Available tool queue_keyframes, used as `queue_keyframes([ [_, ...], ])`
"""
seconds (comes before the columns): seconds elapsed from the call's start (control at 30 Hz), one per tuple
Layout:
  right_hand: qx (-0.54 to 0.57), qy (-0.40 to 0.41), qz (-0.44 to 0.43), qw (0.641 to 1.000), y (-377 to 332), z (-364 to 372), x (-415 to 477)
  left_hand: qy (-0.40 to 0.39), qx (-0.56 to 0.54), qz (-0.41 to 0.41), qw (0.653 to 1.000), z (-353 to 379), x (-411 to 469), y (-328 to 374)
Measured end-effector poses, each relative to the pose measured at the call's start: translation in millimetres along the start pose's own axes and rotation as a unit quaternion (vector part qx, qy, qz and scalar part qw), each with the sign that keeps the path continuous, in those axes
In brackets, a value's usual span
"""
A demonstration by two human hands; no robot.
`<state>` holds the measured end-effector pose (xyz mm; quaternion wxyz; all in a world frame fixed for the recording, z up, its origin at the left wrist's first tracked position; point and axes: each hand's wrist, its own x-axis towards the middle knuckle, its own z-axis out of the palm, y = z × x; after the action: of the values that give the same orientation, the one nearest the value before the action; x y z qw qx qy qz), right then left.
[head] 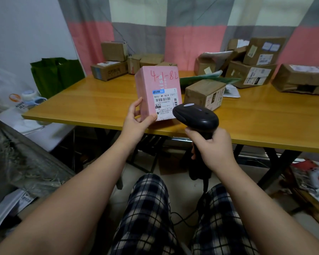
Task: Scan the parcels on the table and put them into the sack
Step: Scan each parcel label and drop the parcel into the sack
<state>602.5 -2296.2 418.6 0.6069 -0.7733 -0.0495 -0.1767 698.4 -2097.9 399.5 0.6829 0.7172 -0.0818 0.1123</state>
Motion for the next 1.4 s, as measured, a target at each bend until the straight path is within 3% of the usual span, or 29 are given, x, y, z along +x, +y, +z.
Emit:
queue_keyframes([
  [0.27, 0.065, -0.11, -0.014, 0.992, -22, 42, 10, 0.057, -0.02, 0.021, 0.998, -44, -32, 16],
  [0.43, 0.094, -0.24, -0.015, 0.966, -30, 121, 4, 0.202, 0.016, -0.018, 0.979, -131, -92, 11],
  [0.57, 0.1, -0.333, -0.011, 0.937, -36, 187, -17, 0.324, 0.082, -0.056, 0.941, -207, -155, 4],
  [0.7, 0.083, -0.386, 0.026, 0.918, -31, 242, -36, 0.388, 0.185, -0.11, 0.896, -266, -205, -2],
  [0.9, -0.093, -0.416, 0.022, 0.904, 14, 314, -52, 0.502, 0.291, -0.175, 0.796, -302, -244, -32],
  [1.07, -0.202, -0.42, 0.031, 0.884, 39, 347, -62, 0.498, 0.329, -0.201, 0.777, -316, -237, -46],
  [1.23, -0.097, -0.28, 0.069, 0.953, 37, 328, -43, 0.448, 0.36, -0.205, 0.793, -321, -207, -49],
  [1.4, -0.049, -0.196, 0.103, 0.974, 40, 289, -27, 0.37, 0.394, -0.208, 0.815, -315, -164, -54],
])
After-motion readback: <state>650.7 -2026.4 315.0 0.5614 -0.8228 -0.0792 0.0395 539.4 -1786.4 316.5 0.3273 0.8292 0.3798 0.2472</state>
